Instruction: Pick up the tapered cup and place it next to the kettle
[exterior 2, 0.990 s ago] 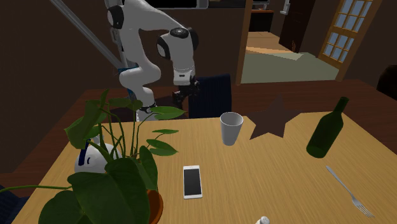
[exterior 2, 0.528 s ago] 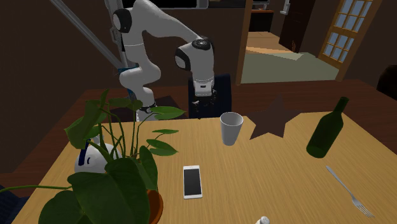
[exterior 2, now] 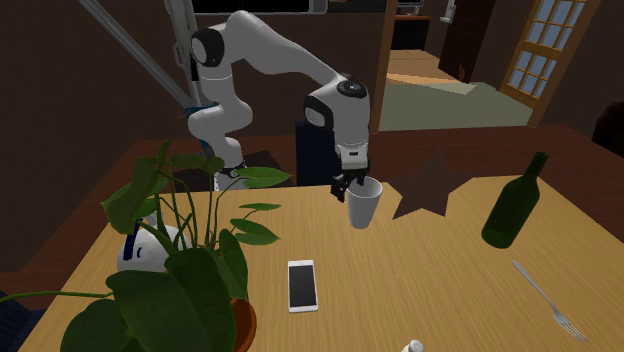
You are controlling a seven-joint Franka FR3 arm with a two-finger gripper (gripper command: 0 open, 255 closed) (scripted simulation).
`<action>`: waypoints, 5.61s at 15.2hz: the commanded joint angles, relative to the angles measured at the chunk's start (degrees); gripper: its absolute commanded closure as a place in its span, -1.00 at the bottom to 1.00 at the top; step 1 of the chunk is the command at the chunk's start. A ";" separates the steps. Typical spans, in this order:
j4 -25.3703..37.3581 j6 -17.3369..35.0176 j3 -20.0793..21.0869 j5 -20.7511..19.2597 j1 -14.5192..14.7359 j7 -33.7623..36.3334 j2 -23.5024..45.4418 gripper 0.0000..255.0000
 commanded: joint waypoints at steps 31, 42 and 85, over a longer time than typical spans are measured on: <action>1.04 -0.04 0.28 -0.24 0.51 0.77 0.86 1.00; 6.70 -7.88 0.30 -0.10 0.33 1.48 -1.40 1.00; 1.63 -28.98 -6.66 2.91 -6.19 -9.78 -26.05 1.00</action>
